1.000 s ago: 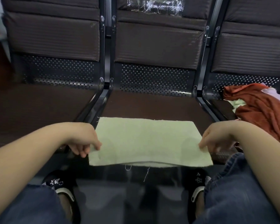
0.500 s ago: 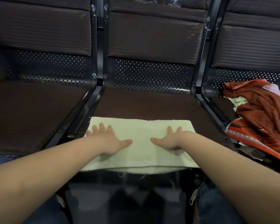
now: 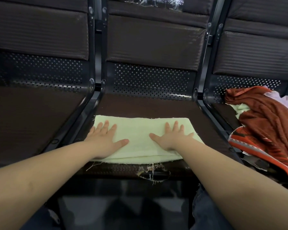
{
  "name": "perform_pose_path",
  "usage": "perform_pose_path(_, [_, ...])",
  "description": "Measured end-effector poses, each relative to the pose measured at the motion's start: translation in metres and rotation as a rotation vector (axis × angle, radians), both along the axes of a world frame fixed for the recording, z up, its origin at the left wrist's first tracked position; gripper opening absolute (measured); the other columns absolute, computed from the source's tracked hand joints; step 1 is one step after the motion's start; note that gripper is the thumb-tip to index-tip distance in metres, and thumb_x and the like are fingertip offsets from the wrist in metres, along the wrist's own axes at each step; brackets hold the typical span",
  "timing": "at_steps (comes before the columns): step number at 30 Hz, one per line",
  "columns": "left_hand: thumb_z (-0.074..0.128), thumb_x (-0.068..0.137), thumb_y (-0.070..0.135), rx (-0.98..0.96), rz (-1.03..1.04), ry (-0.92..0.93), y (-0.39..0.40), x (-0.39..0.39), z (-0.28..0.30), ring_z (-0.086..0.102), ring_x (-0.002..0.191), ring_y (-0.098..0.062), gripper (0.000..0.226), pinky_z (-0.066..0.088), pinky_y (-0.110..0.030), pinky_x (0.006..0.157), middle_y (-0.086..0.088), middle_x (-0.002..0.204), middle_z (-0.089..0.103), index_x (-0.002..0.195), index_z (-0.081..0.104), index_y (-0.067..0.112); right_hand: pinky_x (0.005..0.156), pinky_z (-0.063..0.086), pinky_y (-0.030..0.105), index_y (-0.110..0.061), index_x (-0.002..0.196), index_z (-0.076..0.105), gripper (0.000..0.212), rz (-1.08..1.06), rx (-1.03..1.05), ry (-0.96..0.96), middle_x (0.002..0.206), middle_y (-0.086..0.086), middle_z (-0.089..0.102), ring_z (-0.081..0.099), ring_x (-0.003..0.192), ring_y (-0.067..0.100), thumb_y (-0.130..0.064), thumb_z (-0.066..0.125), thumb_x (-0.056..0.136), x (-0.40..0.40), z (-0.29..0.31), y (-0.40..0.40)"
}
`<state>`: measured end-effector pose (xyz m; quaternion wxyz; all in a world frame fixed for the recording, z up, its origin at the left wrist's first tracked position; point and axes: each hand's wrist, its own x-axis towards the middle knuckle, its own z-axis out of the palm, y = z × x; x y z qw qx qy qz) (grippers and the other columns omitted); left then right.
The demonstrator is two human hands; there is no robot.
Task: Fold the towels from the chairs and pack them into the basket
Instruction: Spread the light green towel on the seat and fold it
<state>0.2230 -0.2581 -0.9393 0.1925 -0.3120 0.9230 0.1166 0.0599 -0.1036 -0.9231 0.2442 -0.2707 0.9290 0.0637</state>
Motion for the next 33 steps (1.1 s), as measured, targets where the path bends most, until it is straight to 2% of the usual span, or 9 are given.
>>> perform_pose_path(4, [0.017,0.086,0.073,0.068,-0.147,0.041,-0.016,0.028,0.004,-0.019,0.145,-0.015,0.081,-0.008,-0.035,0.119,0.002,0.157,-0.022,0.151,-0.008,0.033,0.115,-0.008,0.055,-0.024,0.151,-0.016,0.09,0.241,-0.089,-0.035,0.156,0.007,-0.025,-0.019,0.145,0.027,-0.077,0.016,0.085,0.044,-0.003,-0.02])
perform_pose_path(8, [-0.005,0.042,0.101,0.162,-0.196,0.138,-0.032,0.062,0.004,-0.019,0.142,-0.005,0.122,-0.007,-0.028,0.115,0.015,0.156,-0.017,0.149,-0.001,0.043,0.117,-0.009,0.049,-0.024,0.151,-0.012,0.083,0.464,-0.165,-0.08,0.158,0.006,-0.021,-0.017,0.146,0.023,-0.072,0.017,0.09,0.083,-0.006,-0.034])
perform_pose_path(10, [-0.003,0.038,0.103,0.202,-0.19,0.208,-0.039,0.077,0.0,-0.016,0.14,0.001,0.123,-0.005,-0.024,0.114,0.021,0.154,-0.012,0.147,0.005,0.047,0.117,-0.008,0.047,-0.024,0.152,-0.009,0.08,0.527,-0.191,-0.083,0.158,0.006,-0.017,-0.014,0.146,0.023,-0.069,0.018,0.091,0.094,-0.006,-0.04])
perform_pose_path(15, [0.016,0.049,0.102,0.254,-0.215,0.353,-0.048,0.099,0.0,-0.007,0.14,0.008,0.096,0.005,-0.025,0.118,0.028,0.15,0.007,0.133,0.025,0.055,0.119,-0.004,0.041,-0.022,0.153,-0.002,0.074,0.627,-0.261,-0.105,0.16,0.005,-0.01,-0.009,0.147,0.021,-0.063,0.021,0.095,0.112,-0.007,-0.055])
perform_pose_path(22, [0.033,0.048,0.099,0.217,-0.244,0.43,-0.059,0.109,0.007,0.018,0.135,0.014,0.098,0.017,-0.02,0.114,0.035,0.133,0.034,0.125,0.056,0.043,0.118,-0.003,0.031,-0.015,0.153,0.004,0.072,0.737,-0.33,-0.094,0.161,0.005,-0.004,-0.004,0.148,0.016,-0.054,0.028,0.098,0.128,-0.011,-0.063])
perform_pose_path(24, [0.051,0.061,0.084,0.182,-0.231,0.466,-0.057,0.107,0.006,0.026,0.13,0.014,0.076,0.021,-0.022,0.115,0.031,0.13,0.044,0.119,0.063,0.038,0.117,-0.002,0.03,-0.014,0.153,0.006,0.07,0.755,-0.331,-0.077,0.161,0.005,-0.002,-0.002,0.148,0.016,-0.052,0.028,0.099,0.127,-0.011,-0.063])
perform_pose_path(27, [0.072,0.077,0.044,0.11,-0.224,0.559,-0.054,0.1,0.004,0.039,0.121,0.009,0.039,0.03,-0.023,0.111,0.022,0.122,0.058,0.111,0.071,0.026,0.116,0.003,0.026,-0.015,0.153,0.012,0.063,0.763,-0.36,-0.048,0.161,0.005,0.005,0.004,0.148,0.016,-0.046,0.029,0.101,0.127,-0.01,-0.063])
perform_pose_path(30, [0.072,0.08,0.04,0.115,-0.262,0.535,-0.051,0.095,0.01,0.043,0.12,0.004,0.031,0.032,-0.023,0.109,0.018,0.117,0.06,0.106,0.071,0.024,0.115,0.014,0.026,-0.019,0.151,0.024,0.054,0.724,-0.415,-0.075,0.159,0.001,0.018,0.017,0.146,0.016,-0.041,0.032,0.102,0.13,-0.004,-0.058])
perform_pose_path(33, [0.069,0.082,0.043,0.175,-0.291,0.433,-0.042,0.093,0.025,0.046,0.122,-0.004,0.029,0.033,-0.025,0.106,0.011,0.118,0.061,0.103,0.069,0.024,0.1,0.038,0.032,-0.017,0.137,0.049,0.046,0.68,-0.432,-0.104,0.137,0.006,0.054,0.049,0.124,0.023,-0.043,0.04,0.099,0.127,0.01,-0.049])
